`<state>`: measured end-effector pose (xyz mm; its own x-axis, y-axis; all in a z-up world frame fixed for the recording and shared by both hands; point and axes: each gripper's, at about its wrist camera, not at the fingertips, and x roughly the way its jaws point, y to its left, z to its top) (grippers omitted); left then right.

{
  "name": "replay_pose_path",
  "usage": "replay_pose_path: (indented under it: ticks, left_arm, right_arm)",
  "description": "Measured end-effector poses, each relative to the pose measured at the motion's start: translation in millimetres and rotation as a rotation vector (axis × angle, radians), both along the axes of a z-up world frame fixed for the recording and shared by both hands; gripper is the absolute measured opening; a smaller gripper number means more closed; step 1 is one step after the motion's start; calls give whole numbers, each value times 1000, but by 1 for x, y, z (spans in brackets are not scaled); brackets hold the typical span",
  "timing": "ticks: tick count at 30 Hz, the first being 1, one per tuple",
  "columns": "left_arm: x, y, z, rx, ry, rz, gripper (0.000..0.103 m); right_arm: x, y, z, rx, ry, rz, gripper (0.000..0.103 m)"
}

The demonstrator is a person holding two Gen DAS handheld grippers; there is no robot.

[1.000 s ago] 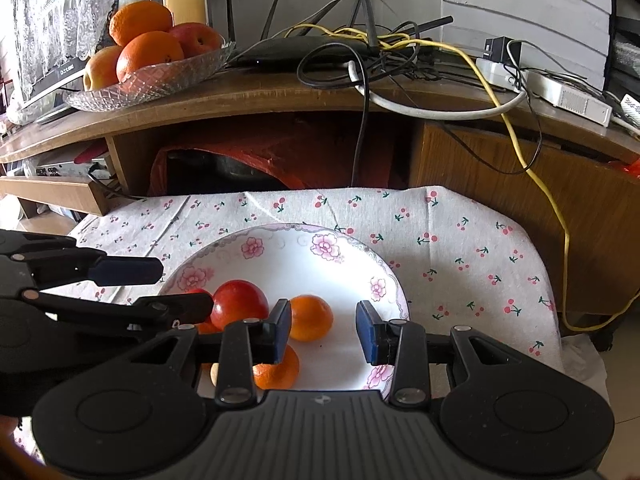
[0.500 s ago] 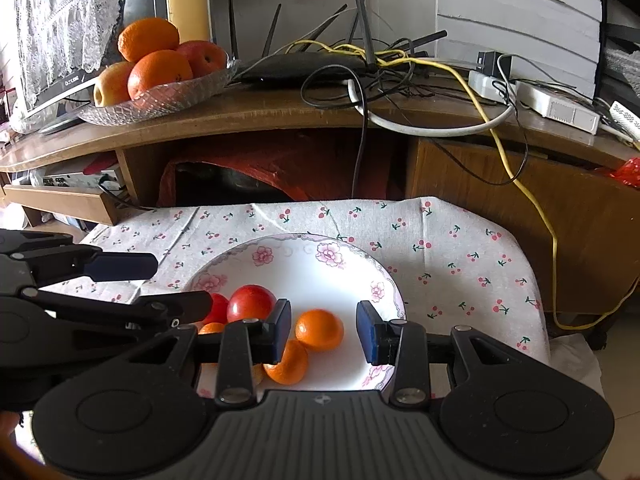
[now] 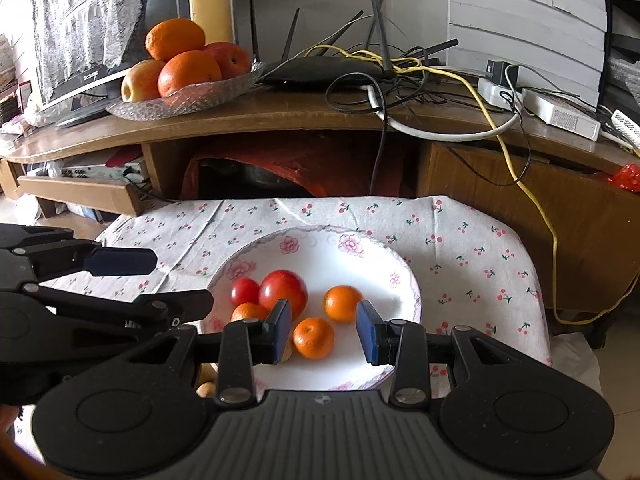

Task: Organize fruits
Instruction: 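Open the left tool to drop the tomato while the right tool releases the orange into the bowl, then move both open tools back toward the remaining tomatoes and tan fruits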

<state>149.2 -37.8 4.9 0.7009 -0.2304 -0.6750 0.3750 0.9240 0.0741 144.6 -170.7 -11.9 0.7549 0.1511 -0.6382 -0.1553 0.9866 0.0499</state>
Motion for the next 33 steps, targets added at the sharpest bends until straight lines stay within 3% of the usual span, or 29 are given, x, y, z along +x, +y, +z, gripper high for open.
replay_pose_path:
  ticks: [17,33]
  left_arm:
    - [-40,19,-10,38,51,0,63]
    - [-51,38,-36,65,133,2,62]
  right_arm:
    - [-35,22,-15,8,75,68,36]
    - [-30,44,-39,-3,150,167,37]
